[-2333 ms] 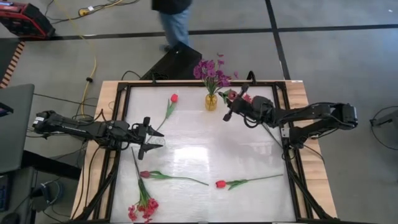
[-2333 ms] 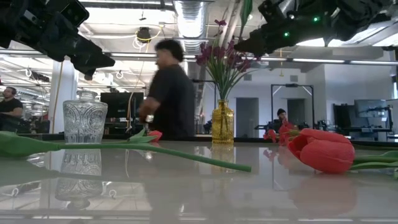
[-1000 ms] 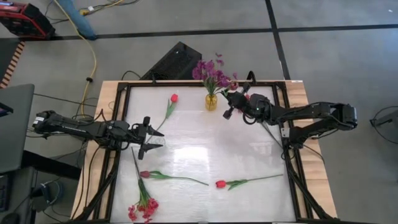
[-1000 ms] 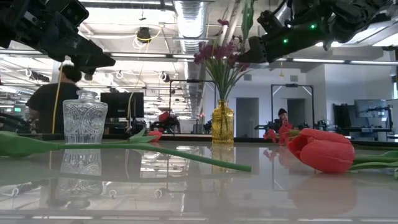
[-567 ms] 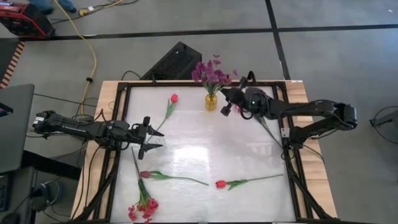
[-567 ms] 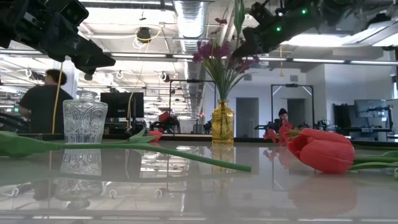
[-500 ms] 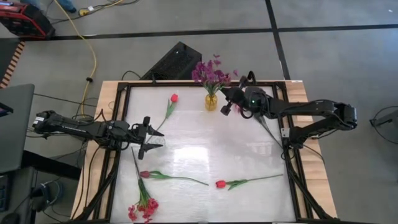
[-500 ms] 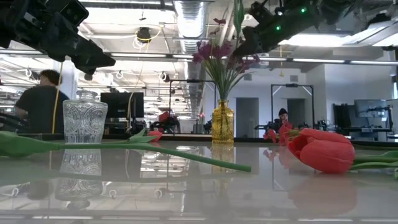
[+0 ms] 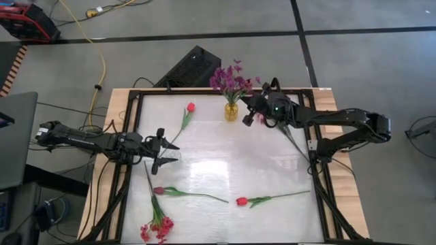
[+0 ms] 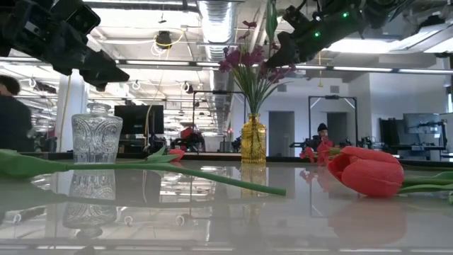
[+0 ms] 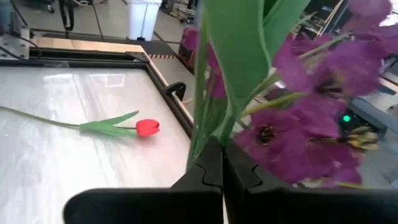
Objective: Sort flowers into vase by color
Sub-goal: Put the right violet flower into the yellow vase
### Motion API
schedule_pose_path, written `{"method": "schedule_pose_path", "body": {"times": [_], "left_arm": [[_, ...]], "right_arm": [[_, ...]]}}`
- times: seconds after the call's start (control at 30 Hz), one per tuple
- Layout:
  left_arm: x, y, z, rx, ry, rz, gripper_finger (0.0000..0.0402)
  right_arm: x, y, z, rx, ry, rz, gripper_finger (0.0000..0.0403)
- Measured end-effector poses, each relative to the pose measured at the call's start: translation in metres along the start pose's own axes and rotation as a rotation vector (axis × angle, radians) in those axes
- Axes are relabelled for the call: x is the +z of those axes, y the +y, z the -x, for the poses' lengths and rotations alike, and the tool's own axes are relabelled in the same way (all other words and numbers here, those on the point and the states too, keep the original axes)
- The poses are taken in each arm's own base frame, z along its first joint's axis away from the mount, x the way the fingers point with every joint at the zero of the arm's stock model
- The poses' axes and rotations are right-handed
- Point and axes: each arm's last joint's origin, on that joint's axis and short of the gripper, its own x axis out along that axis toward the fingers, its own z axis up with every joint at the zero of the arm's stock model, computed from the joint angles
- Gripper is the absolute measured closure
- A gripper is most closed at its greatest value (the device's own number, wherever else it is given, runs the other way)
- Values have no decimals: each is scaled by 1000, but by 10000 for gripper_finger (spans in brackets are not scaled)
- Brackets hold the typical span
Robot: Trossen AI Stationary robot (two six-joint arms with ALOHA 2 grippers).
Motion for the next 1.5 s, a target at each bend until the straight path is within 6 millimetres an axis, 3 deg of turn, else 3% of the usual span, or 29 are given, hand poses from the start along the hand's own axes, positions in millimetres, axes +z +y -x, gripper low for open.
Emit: {"method": "schedule_pose_path", "body": {"times": [0.23,0.73,1.13,1.5], "left_arm": [[2,0,0,4,-24,2,191],[1,0,0,4,-11,-7,191],[0,0,0,5,2,-8,191],[1,0,0,4,2,10,191]], "right_arm": [[-16,12,-22,34,45,19,386],[-22,22,-60,53,194,16,379],[-22,15,-56,34,226,-64,346],[-11,9,-30,43,273,-140,221]]}}
